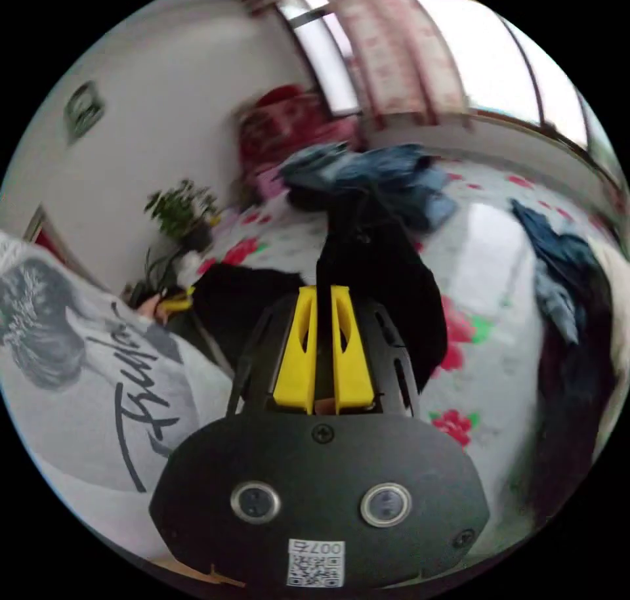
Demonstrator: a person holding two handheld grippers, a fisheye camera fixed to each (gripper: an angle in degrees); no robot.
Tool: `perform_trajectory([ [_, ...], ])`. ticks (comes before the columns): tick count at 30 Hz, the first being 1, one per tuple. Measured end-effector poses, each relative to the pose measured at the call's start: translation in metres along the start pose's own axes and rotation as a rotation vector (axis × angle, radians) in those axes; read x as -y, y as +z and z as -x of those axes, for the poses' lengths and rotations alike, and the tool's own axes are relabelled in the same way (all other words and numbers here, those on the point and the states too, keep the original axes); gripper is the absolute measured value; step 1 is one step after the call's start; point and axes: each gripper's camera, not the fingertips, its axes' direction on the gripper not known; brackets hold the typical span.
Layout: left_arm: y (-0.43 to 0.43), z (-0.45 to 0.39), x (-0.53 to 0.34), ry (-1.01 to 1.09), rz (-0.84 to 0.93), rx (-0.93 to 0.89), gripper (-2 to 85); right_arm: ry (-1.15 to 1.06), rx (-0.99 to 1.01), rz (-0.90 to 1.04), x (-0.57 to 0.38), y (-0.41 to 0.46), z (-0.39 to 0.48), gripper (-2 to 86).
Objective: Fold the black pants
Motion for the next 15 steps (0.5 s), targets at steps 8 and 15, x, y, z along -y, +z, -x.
perform_trajectory([
  [8, 0.023, 0.017, 0.029, 0.018, 0.010, -0.048, 13.9, -0.132, 0.257, 0.579, -0.007, 0.162, 0.073, 2.4],
  [15, 0.031, 0.030, 0.036, 0.031, -0.062, -0.147, 13.7, 0.114, 0.205, 0.415, -0.013, 0.134, 0.040, 1.6],
])
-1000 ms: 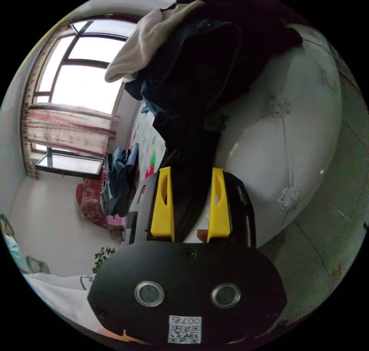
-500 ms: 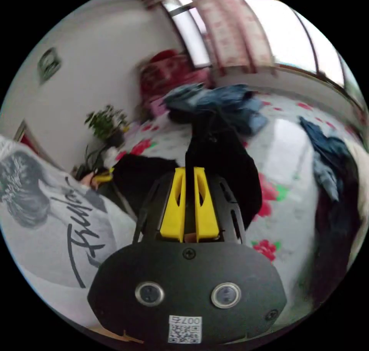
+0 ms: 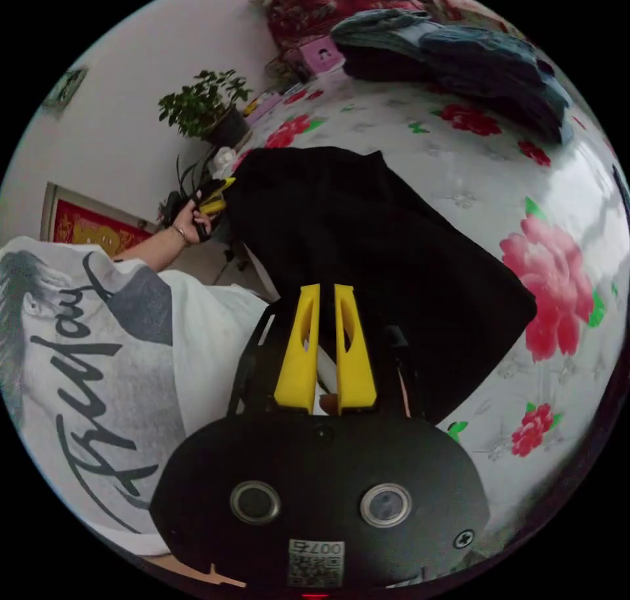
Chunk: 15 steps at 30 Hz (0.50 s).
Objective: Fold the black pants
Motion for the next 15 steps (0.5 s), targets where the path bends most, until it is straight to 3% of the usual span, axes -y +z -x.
perform_trajectory([
  [6, 0.026, 0.003, 0.012, -0.008, -0.037, -0.090, 12.3, 0.073, 0.038, -0.040, -0.001, -0.003, -0.011, 0.6],
  [10, 0.047, -0.010, 0.014, -0.002, -0.009, -0.222, 6.6, 0.078, 0.014, -0.049, 0.000, -0.008, -0.014, 0.2],
  [15, 0.055, -0.114, -0.008, 0.321, 0.071, -0.328, 5.5, 0.154, 0.012, -0.165, -0.012, -0.036, -0.035, -0.1],
])
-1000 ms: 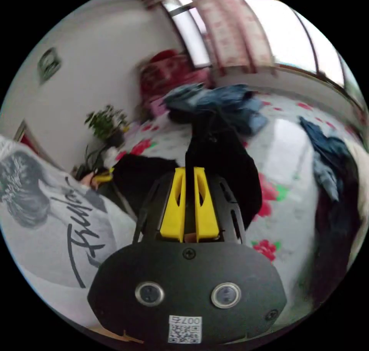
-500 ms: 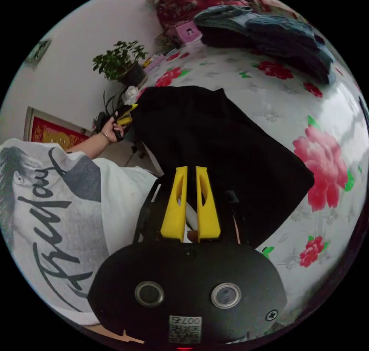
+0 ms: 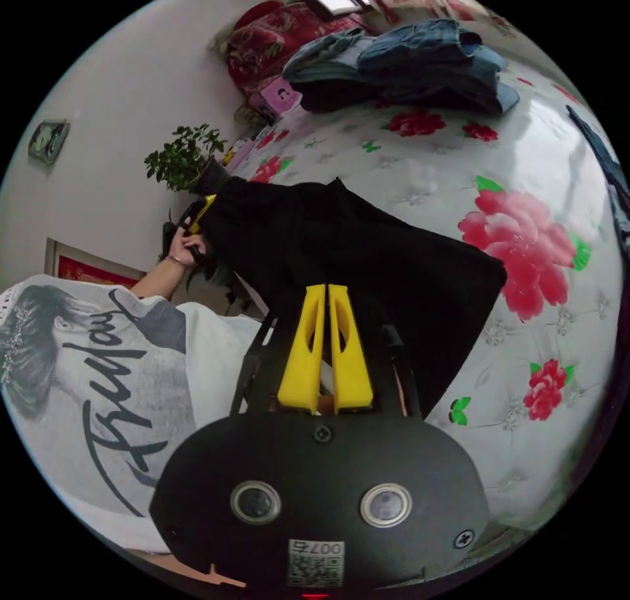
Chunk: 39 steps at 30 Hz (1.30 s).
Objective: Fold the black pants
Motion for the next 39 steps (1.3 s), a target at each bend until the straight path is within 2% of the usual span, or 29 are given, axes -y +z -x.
perform_trajectory([
  [4, 0.066, -0.134, -0.017, 0.349, 0.193, -0.147, 5.4, 0.071, -0.006, -0.098, -0.011, -0.029, -0.024, -0.1],
  [8, 0.169, -0.252, -0.083, 0.666, 0.442, -0.249, 6.5, 0.180, -0.007, -0.227, -0.032, -0.063, -0.060, 0.5],
  [9, 0.187, -0.262, -0.097, 0.698, 0.495, -0.269, 6.7, 0.217, -0.001, -0.259, -0.039, -0.071, -0.072, 1.0],
  [11, 0.267, -0.275, -0.148, 0.692, 0.780, -0.302, 8.9, 0.274, 0.018, -0.297, -0.049, -0.080, -0.090, 2.0],
  [14, 0.318, -0.261, -0.173, 0.609, 0.930, -0.254, 11.5, 0.341, 0.086, -0.319, -0.062, -0.088, -0.115, 3.8],
  [18, 0.319, -0.219, -0.152, 0.492, 0.856, -0.062, 13.2, 0.414, 0.119, -0.289, -0.071, -0.084, -0.143, 6.1],
  [22, 0.293, -0.143, -0.117, 0.245, 0.675, 0.190, 14.3, 0.476, 0.157, -0.237, -0.069, -0.071, -0.165, 7.8],
  [25, 0.301, -0.097, -0.112, 0.105, 0.675, 0.267, 16.1, 0.486, 0.166, -0.177, -0.056, -0.060, -0.175, 8.3],
  [28, 0.340, -0.073, -0.121, 0.060, 0.768, 0.216, 16.9, 0.450, 0.160, -0.082, -0.034, -0.043, -0.176, 7.7],
  [30, 0.371, -0.068, -0.131, 0.093, 0.842, 0.213, 15.9, 0.405, 0.078, -0.019, -0.015, -0.033, -0.170, 5.8],
  [33, 0.408, -0.071, -0.128, 0.099, 0.905, 0.191, 10.2, 0.342, 0.042, 0.077, 0.008, -0.027, -0.164, 2.8],
  [34, 0.420, -0.076, -0.124, 0.094, 0.920, 0.202, 6.8, 0.331, 0.066, 0.084, 0.012, -0.028, -0.163, 2.4],
  [36, 0.435, -0.094, -0.112, 0.149, 0.928, 0.202, 5.7, 0.289, 0.086, 0.095, 0.031, -0.040, -0.157, 1.0],
  [39, 0.455, -0.134, -0.078, 0.199, 0.873, 0.053, 4.3, 0.219, 0.118, 0.005, 0.061, -0.076, -0.144, 0.2],
])
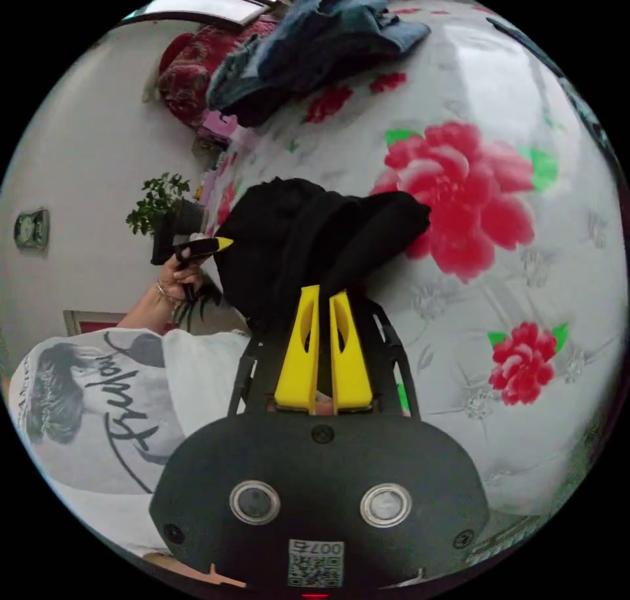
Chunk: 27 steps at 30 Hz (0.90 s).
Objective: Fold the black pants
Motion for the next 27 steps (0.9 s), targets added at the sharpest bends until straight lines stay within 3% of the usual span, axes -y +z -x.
perform_trajectory([
  [9, -0.104, -0.132, 0.211, 0.349, -0.202, 0.052, 4.1, -0.238, 0.017, -0.358, 0.163, -0.150, 0.089, -0.1],
  [12, -0.133, -0.150, 0.290, 0.347, -0.318, 0.195, 5.7, -0.223, 0.017, -0.441, 0.243, -0.174, 0.097, 0.2],
  [14, -0.130, -0.142, 0.347, 0.270, -0.358, 0.397, 8.5, -0.177, 0.001, -0.461, 0.294, -0.170, 0.090, 0.6],
  [17, -0.083, -0.098, 0.399, 0.121, -0.260, 0.583, 10.4, -0.046, -0.099, -0.433, 0.365, -0.129, 0.058, 1.8],
  [20, -0.027, -0.051, 0.426, 0.041, -0.124, 0.601, 10.9, 0.038, -0.217, -0.339, 0.403, -0.079, 0.028, 3.3],
  [27, -0.017, -0.055, 0.408, 0.070, -0.235, 0.582, 10.4, -0.149, -0.283, -0.378, 0.353, -0.085, 0.029, 6.5],
])
